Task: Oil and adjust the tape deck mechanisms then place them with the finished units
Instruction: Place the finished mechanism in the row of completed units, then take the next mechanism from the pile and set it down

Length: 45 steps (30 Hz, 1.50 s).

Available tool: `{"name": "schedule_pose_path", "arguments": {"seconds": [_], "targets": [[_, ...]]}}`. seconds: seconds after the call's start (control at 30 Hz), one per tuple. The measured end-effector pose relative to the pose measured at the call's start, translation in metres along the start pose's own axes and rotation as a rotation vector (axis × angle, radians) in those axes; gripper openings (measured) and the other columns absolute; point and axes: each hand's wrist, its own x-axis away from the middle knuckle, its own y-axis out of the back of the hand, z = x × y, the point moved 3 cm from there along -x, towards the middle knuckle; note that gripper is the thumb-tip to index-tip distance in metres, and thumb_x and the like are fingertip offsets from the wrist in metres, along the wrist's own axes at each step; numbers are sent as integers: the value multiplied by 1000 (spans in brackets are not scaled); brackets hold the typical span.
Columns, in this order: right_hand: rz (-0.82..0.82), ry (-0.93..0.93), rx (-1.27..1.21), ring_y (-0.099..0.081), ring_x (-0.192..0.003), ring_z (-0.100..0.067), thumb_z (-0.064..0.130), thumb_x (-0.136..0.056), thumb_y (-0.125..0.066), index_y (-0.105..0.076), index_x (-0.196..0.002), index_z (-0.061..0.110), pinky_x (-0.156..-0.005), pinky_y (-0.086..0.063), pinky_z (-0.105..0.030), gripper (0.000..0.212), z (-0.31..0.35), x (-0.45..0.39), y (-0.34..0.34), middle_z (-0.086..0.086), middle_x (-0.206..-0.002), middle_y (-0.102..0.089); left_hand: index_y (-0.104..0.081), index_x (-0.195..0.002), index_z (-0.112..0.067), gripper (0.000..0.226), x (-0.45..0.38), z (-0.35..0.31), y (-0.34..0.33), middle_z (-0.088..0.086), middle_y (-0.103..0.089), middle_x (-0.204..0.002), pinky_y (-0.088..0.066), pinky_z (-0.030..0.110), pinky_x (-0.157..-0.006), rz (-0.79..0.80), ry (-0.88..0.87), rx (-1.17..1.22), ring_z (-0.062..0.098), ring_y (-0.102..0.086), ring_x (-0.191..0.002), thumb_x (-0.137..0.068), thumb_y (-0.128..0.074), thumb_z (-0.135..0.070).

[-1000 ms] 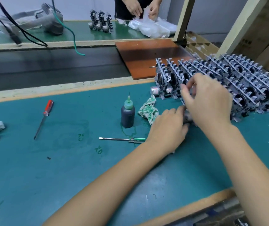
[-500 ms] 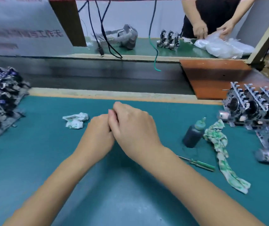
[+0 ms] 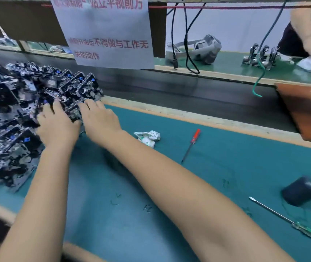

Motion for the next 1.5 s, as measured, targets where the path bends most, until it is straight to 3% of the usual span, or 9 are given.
{"name": "schedule_pose_path", "arguments": {"seconds": [0.17, 0.27, 0.37, 0.6, 0.73, 0.97, 1.13, 1.3, 1.5], "targets": [[62, 202, 273, -27, -138, -16, 19, -102, -27, -30, -145, 21, -107, -32, -34, 43, 6, -44, -8, 3, -149, -32, -53, -130, -4, 46, -3, 14, -9, 27, -50, -124, -38, 50, -91, -57, -87, 8, 45, -46, -113, -86, -65, -13], [175, 312, 349, -41, -131, -18, 16, -101, -32, -45, -132, 20, -106, -30, -35, 34, 2, -48, -8, 3, -138, -48, -59, -125, -9, 42, 5, 21, -7, 23, -55, -119, -40, 46, -85, -82, -137, 53, 42, -52, -108, -85, -69, -14], [130, 393, 380, -50, -122, -19, 15, -98, -37, -53, -123, 22, -98, -35, -32, 30, -6, -31, 1, 4, -127, -58, -64, -120, -10, 41, 16, 18, 1, 21, -58, -114, -41, 45, -85, -109, -263, 90, 41, -54, -105, -80, -71, -5], [34, 191, 336, -54, -105, -18, 19, -96, -39, -59, -107, 26, -90, -33, -29, 24, -58, 76, 57, 7, -106, -65, -70, -108, -17, 36, 87, -31, 15, 3, -64, -98, -46, 39, -71, -37, -666, 219, 29, -57, -89, -73, -79, -11], [-218, 117, 387, -61, -80, -18, 13, -89, -58, -70, -93, 23, -84, -46, -31, 16, -90, 174, 93, 8, -79, -66, -72, -104, -18, 28, 145, -67, 9, -1, -66, -91, -48, 35, -62, -67, -981, 306, 23, -58, -78, -76, -76, -18], [-384, 50, 479, -55, -72, -22, 11, -86, -67, -73, -97, 9, -79, -42, -32, 12, -119, 328, 125, 0, -82, -69, -68, -104, -12, 19, 247, -124, -19, 3, -68, -86, -41, 33, -58, -180, -1468, 418, 22, -51, -68, -92, -54, -16], [-342, 63, 393, -50, -76, -20, 21, -92, -61, -59, -101, 11, -75, -44, -31, 14, -114, 380, 114, -2, -82, -68, -52, -106, -16, 17, 271, -136, -35, 1, -67, -95, -43, 29, -80, -97, -1775, 417, 20, -59, -83, -102, -37, -23], [-272, 41, 261, -52, -77, -19, 33, -93, -58, -57, -103, 15, -72, -44, -27, 20, -115, 388, 109, -1, -83, -66, -40, -134, -26, 73, 257, -127, -51, 0, -34, -143, -27, 30, -108, 282, -1619, 466, 17, -37, -130, -77, -57, -69], [-273, 50, 238, -57, -68, -20, 26, -91, -63, -69, -88, 14, -59, -49, -29, 14, -109, 385, 110, 1, -75, -64, -10, -147, -46, 117, 251, -119, -61, -19, -8, -154, -27, 28, -111, 755, -1316, 551, 3, -18, -142, -55, -79, -66]]}}
